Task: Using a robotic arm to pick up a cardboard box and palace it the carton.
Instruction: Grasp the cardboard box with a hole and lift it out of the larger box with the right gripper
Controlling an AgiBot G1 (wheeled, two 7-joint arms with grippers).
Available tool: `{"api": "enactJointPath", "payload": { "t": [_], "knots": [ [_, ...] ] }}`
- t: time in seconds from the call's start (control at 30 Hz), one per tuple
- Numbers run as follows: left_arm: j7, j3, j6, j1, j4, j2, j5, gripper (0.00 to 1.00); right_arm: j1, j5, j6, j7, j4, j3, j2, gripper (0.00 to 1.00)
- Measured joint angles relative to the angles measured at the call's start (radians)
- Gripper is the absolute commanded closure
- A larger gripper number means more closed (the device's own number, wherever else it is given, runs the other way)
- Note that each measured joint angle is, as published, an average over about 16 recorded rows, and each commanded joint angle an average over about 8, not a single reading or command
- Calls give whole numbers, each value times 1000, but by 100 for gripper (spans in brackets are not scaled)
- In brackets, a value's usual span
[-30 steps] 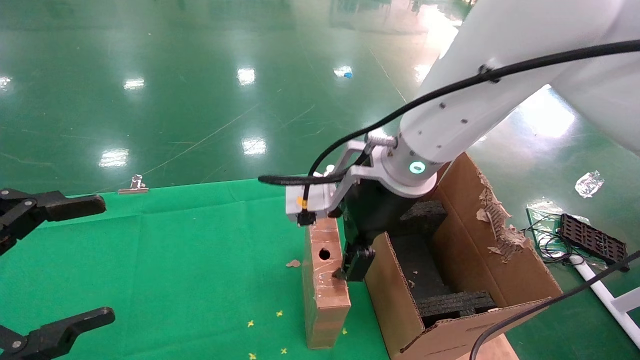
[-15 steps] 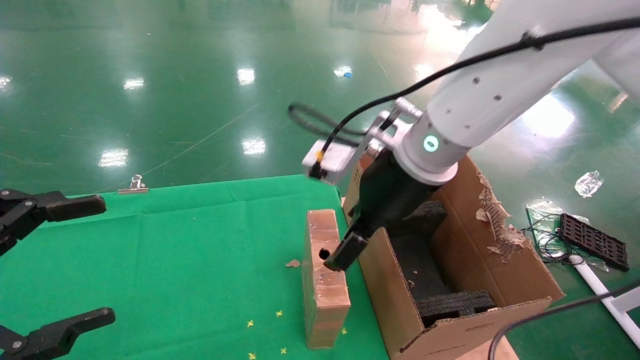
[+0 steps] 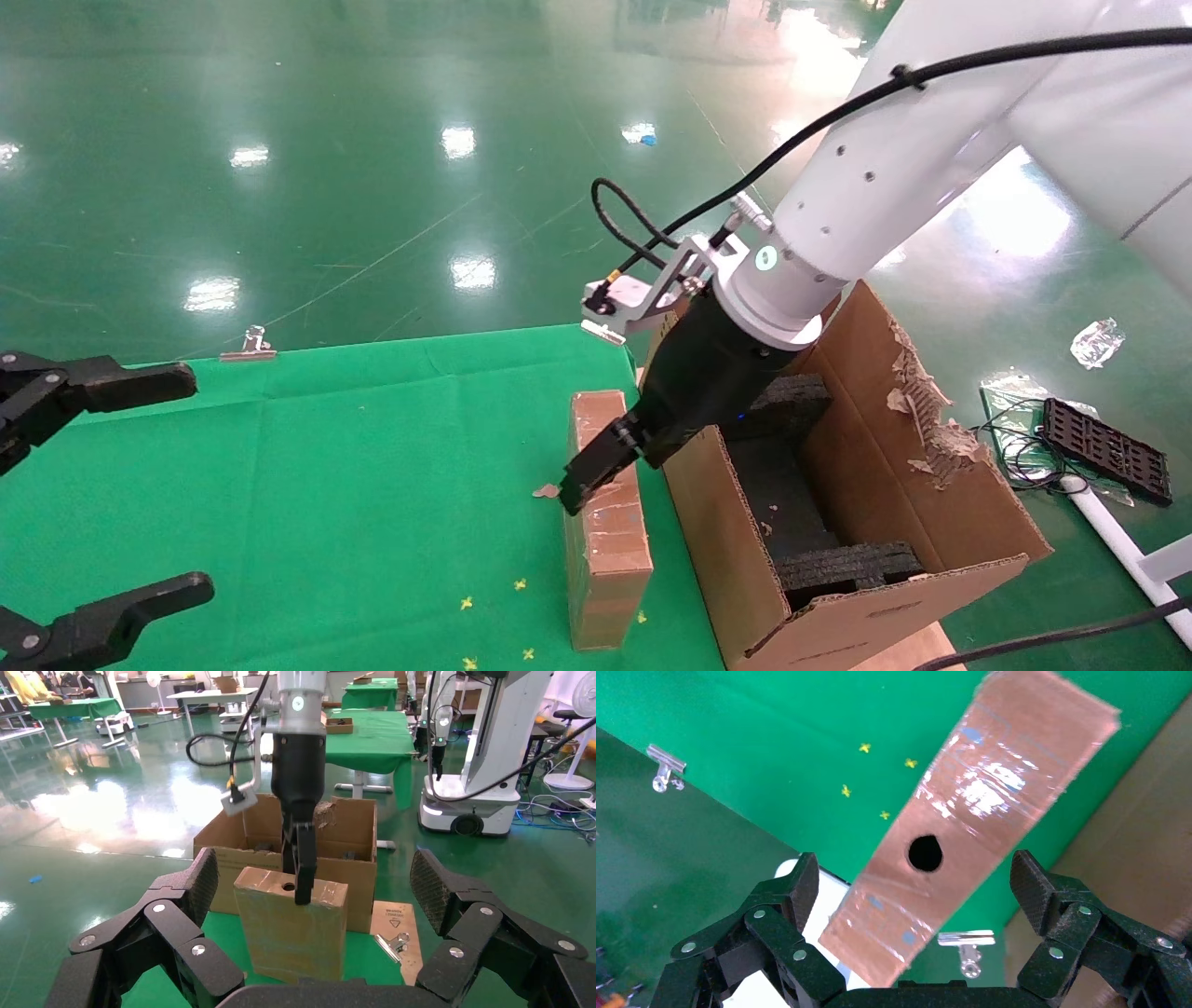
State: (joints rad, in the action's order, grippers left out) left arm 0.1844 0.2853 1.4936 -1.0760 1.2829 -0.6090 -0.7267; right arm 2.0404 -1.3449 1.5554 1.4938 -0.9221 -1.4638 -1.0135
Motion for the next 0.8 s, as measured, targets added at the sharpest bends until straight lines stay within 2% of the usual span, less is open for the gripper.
{"api": "enactJointPath", "payload": {
  "t": [0.07, 0.1, 0.13, 0.27, 0.33, 0.37, 0.4, 0.5, 0.57, 0.67, 0.8],
  "knots": [
    [0, 0, 0, 0, 0, 0, 0, 0, -8, 5, -3, -6, 21, -5, -12, 1],
    [0, 0, 0, 0, 0, 0, 0, 0, -11, 5, -5, -8, 30, -8, -17, 9],
    [0, 0, 0, 0, 0, 0, 0, 0, -14, 5, -7, -11, 38, -11, -23, 18],
    [0, 1, 0, 0, 0, 0, 0, 2, -22, -3, -10, -16, 57, -23, -42, 68],
    [0, 1, 0, 0, 0, 0, 0, 14, -23, -10, -11, -15, 61, -29, -49, 92],
    [0, 1, 0, 0, 0, 0, 1, 24, -22, -13, -11, -14, 61, -32, -52, 97],
    [0, 1, 0, 0, 0, 0, 1, 35, -22, -16, -11, -12, 61, -35, -54, 100],
    [-1, 1, 0, 0, 0, 0, 1, 72, -20, -27, -11, -5, 55, -44, -59, 100],
    [-1, 1, -1, 0, 0, 0, 1, 91, -18, -32, -11, 0, 48, -50, -60, 100],
    [-1, 1, -1, 0, 0, 1, 1, 100, -18, -38, -10, 9, 38, -57, -60, 100],
    [-1, 2, -1, 0, 0, 1, 1, 100, -20, -43, -9, 18, 27, -67, -59, 100]
  ]
}}
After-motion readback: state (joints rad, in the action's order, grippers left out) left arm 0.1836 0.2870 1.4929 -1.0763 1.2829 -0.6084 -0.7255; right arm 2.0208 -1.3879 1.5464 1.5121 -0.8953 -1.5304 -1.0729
